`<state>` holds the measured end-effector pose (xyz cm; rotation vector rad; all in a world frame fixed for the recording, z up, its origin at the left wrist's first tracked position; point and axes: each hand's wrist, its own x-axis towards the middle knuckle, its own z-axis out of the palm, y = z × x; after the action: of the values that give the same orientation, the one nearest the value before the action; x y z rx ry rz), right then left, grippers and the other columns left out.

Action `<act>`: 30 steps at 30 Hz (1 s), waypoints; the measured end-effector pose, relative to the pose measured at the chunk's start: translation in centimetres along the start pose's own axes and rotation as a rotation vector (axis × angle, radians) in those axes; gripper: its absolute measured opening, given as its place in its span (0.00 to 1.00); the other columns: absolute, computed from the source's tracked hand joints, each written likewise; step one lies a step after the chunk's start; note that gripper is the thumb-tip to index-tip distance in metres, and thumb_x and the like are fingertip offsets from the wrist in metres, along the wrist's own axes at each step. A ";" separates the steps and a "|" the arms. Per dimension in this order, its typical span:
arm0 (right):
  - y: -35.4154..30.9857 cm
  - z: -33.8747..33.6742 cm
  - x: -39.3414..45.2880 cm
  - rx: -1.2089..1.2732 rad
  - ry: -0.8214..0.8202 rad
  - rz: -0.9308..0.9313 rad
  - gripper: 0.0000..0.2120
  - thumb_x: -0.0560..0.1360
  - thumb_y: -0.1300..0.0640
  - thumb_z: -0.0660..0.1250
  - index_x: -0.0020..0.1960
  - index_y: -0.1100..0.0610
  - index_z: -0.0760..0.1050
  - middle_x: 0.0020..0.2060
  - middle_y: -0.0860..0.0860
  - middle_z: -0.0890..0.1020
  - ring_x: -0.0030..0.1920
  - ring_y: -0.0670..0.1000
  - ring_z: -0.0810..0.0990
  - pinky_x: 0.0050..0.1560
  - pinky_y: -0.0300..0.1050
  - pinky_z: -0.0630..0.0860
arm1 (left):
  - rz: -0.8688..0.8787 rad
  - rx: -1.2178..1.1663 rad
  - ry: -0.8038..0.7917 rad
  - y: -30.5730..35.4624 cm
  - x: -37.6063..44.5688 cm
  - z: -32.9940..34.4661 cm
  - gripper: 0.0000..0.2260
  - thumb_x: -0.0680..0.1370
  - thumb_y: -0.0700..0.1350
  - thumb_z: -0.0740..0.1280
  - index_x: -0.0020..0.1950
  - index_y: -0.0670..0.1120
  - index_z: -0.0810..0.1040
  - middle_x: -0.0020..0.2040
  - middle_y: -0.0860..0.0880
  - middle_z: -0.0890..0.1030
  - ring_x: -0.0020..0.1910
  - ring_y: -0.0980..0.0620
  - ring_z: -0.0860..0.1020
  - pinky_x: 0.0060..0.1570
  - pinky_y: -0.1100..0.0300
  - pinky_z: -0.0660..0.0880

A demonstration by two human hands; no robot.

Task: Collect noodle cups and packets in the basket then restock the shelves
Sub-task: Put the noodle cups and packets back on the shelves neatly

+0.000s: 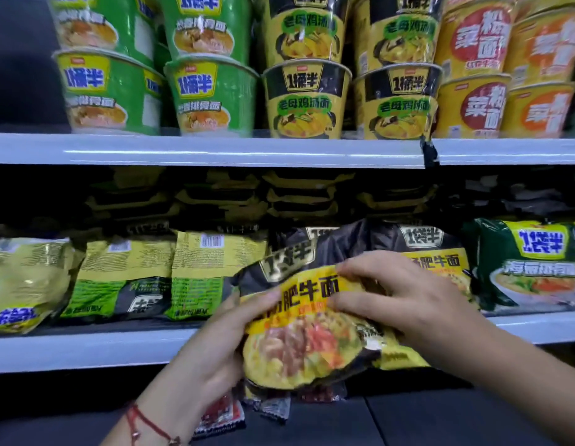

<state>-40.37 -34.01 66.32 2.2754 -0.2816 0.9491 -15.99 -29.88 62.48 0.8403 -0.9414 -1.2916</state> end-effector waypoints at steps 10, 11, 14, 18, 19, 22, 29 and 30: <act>2.3 3.2 -0.2 1.216 0.136 1.129 0.14 0.79 0.49 0.62 0.63 0.42 0.77 0.65 0.40 0.77 0.63 0.47 0.77 0.57 0.40 0.71 | 0.582 0.538 0.263 1.0 5.3 3.5 0.15 0.70 0.52 0.77 0.52 0.55 0.75 0.50 0.58 0.83 0.50 0.62 0.80 0.51 0.65 0.74; 2.4 3.8 0.1 1.096 0.135 1.160 0.17 0.78 0.45 0.64 0.67 0.41 0.73 0.65 0.40 0.76 0.61 0.43 0.76 0.53 0.37 0.71 | 0.635 0.625 0.288 1.0 6.0 4.0 0.15 0.71 0.51 0.76 0.52 0.55 0.74 0.49 0.60 0.81 0.47 0.69 0.78 0.46 0.73 0.71; 1.7 6.1 0.3 0.780 0.063 1.219 0.31 0.78 0.43 0.64 0.77 0.47 0.57 0.69 0.42 0.68 0.65 0.43 0.71 0.56 0.36 0.66 | 0.695 0.879 0.343 -0.1 7.7 4.6 0.28 0.71 0.54 0.75 0.68 0.56 0.68 0.60 0.61 0.75 0.58 0.66 0.74 0.50 0.72 0.66; 1.0 8.2 0.4 0.812 0.065 1.283 0.36 0.80 0.42 0.60 0.81 0.48 0.46 0.79 0.44 0.50 0.77 0.47 0.56 0.63 0.39 0.58 | 0.667 1.080 0.395 -2.6 8.4 3.8 0.45 0.74 0.63 0.66 0.80 0.55 0.38 0.77 0.57 0.52 0.75 0.58 0.53 0.66 0.63 0.56; 1.2 8.5 0.6 0.829 0.079 1.301 0.36 0.80 0.40 0.58 0.81 0.48 0.44 0.79 0.44 0.49 0.77 0.48 0.55 0.65 0.42 0.59 | 0.678 1.055 0.395 -2.9 8.3 3.8 0.44 0.75 0.63 0.63 0.79 0.57 0.37 0.78 0.60 0.48 0.75 0.62 0.49 0.68 0.62 0.53; 2.0 9.1 1.6 0.875 0.175 1.369 0.35 0.80 0.38 0.53 0.81 0.48 0.43 0.80 0.45 0.48 0.78 0.50 0.55 0.71 0.49 0.59 | 0.596 0.837 0.399 -3.3 8.8 4.3 0.36 0.77 0.65 0.56 0.79 0.60 0.40 0.78 0.62 0.45 0.73 0.68 0.42 0.71 0.62 0.46; 1.7 10.9 1.8 0.928 0.327 1.403 0.27 0.83 0.42 0.50 0.80 0.49 0.53 0.79 0.45 0.54 0.77 0.48 0.56 0.73 0.49 0.58 | 0.476 0.574 0.485 -3.1 9.7 5.1 0.24 0.83 0.59 0.51 0.79 0.55 0.56 0.71 0.62 0.62 0.71 0.57 0.63 0.56 0.65 0.69; 1.5 11.0 1.7 0.933 0.306 1.389 0.27 0.83 0.42 0.50 0.80 0.49 0.53 0.79 0.45 0.54 0.78 0.48 0.55 0.75 0.49 0.57 | 0.484 0.565 0.488 -3.2 9.6 5.2 0.24 0.83 0.59 0.51 0.79 0.55 0.57 0.72 0.62 0.62 0.71 0.56 0.64 0.56 0.63 0.72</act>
<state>-33.69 -42.14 62.45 2.4363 -1.6921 2.4692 -21.67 -39.70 62.50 1.1995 -1.0349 -0.3672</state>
